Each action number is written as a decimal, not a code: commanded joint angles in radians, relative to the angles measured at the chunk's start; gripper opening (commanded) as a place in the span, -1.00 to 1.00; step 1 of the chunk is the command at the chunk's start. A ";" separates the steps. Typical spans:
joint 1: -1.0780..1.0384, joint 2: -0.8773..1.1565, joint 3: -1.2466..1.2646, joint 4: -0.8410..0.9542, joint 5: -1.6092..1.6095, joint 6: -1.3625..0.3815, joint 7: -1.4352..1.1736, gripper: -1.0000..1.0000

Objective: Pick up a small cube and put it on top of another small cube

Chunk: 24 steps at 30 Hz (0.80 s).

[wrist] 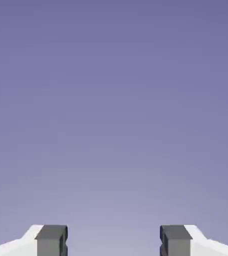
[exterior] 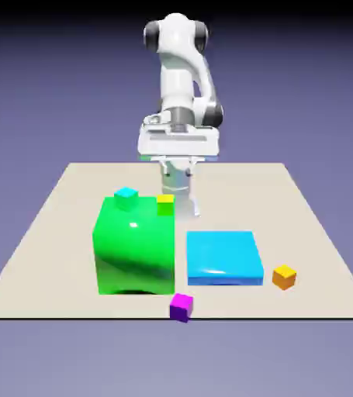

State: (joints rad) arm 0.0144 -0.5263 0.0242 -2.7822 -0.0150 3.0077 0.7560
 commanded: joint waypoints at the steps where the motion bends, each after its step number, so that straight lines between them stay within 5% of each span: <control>1: 0.002 0.036 0.020 0.023 -0.012 -0.024 0.012 0.00; 24: 0.047 0.870 0.481 0.554 -0.298 -0.584 0.298 0.00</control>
State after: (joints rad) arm 0.0617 0.3435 0.5050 -2.2282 -0.3130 2.4241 1.0545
